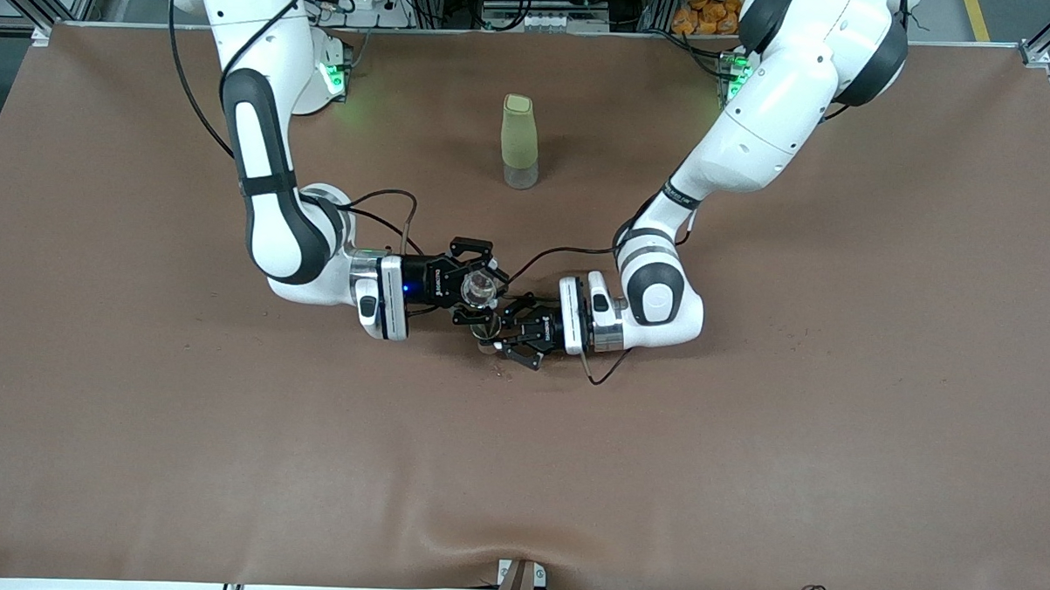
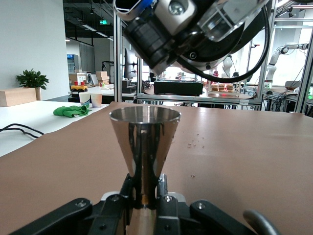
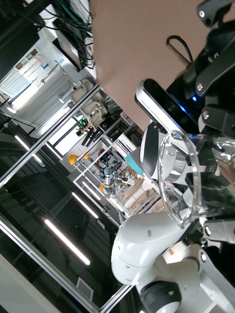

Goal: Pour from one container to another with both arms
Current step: 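Tilt the beaker with the right gripper, pouring liquid into the jigger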

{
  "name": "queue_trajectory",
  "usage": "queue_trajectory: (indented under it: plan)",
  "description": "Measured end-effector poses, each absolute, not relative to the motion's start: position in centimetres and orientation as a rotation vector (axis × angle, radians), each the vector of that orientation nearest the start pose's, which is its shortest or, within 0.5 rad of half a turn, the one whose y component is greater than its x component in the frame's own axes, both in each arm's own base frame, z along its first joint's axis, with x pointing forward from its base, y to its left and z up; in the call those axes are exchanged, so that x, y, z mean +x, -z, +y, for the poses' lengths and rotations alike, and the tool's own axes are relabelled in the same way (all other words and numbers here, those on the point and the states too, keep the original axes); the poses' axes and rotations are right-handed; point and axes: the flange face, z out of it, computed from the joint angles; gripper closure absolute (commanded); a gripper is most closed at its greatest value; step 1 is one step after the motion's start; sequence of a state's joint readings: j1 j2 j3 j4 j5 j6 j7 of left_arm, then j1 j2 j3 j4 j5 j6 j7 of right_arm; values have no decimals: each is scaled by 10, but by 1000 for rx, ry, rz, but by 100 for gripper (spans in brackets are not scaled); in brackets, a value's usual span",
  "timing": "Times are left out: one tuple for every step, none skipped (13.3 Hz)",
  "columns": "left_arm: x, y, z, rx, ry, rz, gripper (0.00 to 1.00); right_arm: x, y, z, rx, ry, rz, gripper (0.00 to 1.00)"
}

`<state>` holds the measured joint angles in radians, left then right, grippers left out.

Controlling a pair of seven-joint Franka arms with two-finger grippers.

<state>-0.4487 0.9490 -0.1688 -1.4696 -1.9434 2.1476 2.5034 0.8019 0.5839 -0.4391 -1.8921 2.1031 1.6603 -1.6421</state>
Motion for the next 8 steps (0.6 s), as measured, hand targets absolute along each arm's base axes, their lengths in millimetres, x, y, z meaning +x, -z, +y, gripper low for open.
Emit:
queue_trajectory:
  plan:
    - [582, -140, -431, 1363, -1201, -1205, 100, 559, -265, 334, -1442, 634, -564, 100]
    - [582, -140, -430, 1364, -1202, -1205, 100, 558, -265, 334, -1445, 613, -548, 100]
    - [583, -140, -430, 1365, -1203, -1204, 100, 558, -265, 334, -1448, 597, -534, 100]
    - [583, -140, -429, 1365, -1205, -1204, 100, 558, -265, 334, -1453, 580, -517, 100]
    - [584, -140, -429, 1365, -1206, -1205, 100, 558, -265, 334, -1457, 562, -501, 100]
    - [585, -141, -429, 1365, -1208, -1205, 100, 558, -265, 334, -1461, 543, -483, 100]
    - [585, -142, -429, 1364, -1209, -1206, 100, 558, -264, 334, -1465, 526, -466, 100]
    - [585, -143, -429, 1363, -1211, -1207, 100, 558, -264, 334, -1468, 511, -452, 100]
